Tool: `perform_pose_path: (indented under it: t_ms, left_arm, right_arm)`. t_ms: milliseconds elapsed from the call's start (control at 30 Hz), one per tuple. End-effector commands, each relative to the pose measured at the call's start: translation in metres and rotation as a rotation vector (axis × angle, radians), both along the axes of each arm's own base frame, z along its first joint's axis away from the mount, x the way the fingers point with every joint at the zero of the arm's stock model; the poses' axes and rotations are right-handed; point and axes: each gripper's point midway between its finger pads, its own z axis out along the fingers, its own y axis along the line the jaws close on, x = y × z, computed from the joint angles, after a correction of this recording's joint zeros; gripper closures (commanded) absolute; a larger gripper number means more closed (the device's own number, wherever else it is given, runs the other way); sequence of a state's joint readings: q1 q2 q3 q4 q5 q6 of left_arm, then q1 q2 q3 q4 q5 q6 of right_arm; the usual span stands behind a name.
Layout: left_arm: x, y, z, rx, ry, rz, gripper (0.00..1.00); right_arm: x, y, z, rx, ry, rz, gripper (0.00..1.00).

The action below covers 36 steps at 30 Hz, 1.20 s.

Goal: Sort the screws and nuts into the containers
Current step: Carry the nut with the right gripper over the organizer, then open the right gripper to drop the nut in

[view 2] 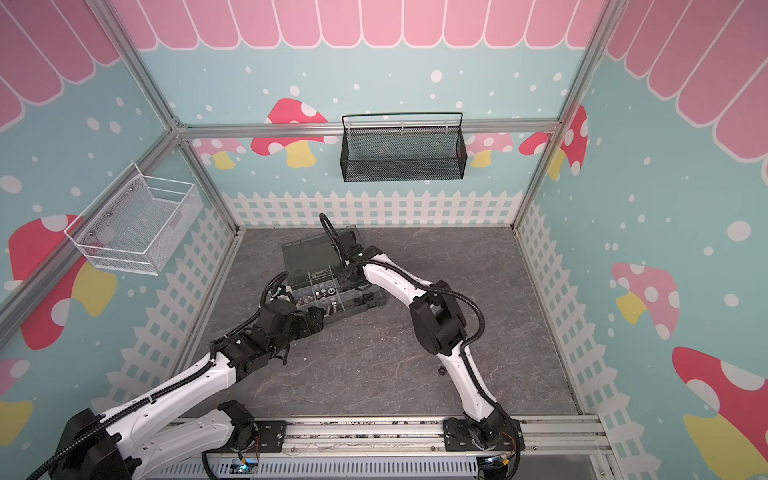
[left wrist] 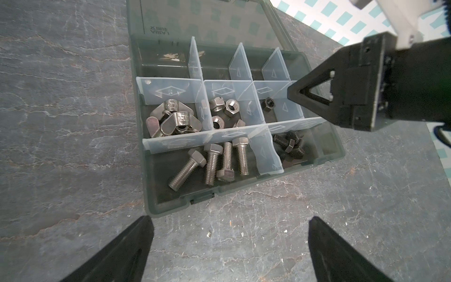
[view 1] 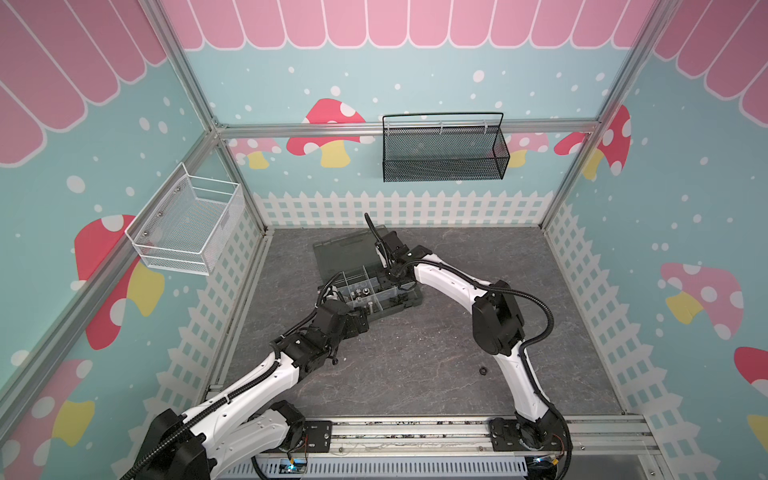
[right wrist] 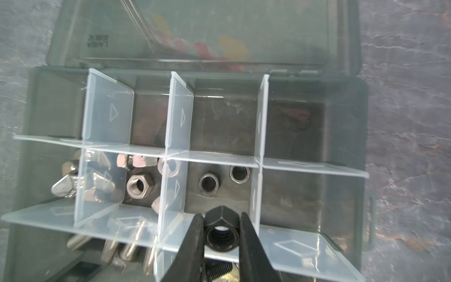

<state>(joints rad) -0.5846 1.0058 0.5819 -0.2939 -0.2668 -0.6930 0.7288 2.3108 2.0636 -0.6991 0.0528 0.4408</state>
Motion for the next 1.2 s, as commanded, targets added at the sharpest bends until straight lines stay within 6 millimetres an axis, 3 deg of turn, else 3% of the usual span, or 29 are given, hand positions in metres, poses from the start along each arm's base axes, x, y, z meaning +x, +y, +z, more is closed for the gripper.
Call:
perform_pose_path:
  t_ms: [0,233,600,800,1167]
  left_arm:
    - [0.0,0.005,-0.001,-0.005,-0.009,0.028,0.01]
    - [-0.001,0.008,-0.001,-0.007,-0.011,0.035,0.0]
    - [-0.002,0.008,0.001,-0.007,-0.011,0.032,0.0]
    - [-0.003,0.011,0.002,-0.007,-0.018,0.04,0.0]
    - [0.0,0.004,-0.002,-0.014,-0.008,0.023,0.0]
  right_arm:
    - [-0.004,0.002,-0.012,-0.053,0.026,0.032,0.83]
    - [-0.002,0.007,-0.01,-0.049,0.018,0.042,0.7]
    - [-0.002,0.0,0.022,-0.038,-0.025,0.023,0.67]
    - [-0.016,-0.021,0.04,-0.049,-0.029,-0.033,0.67]
    - [-0.065,-0.089,0.046,-0.098,-0.009,-0.195,0.62]
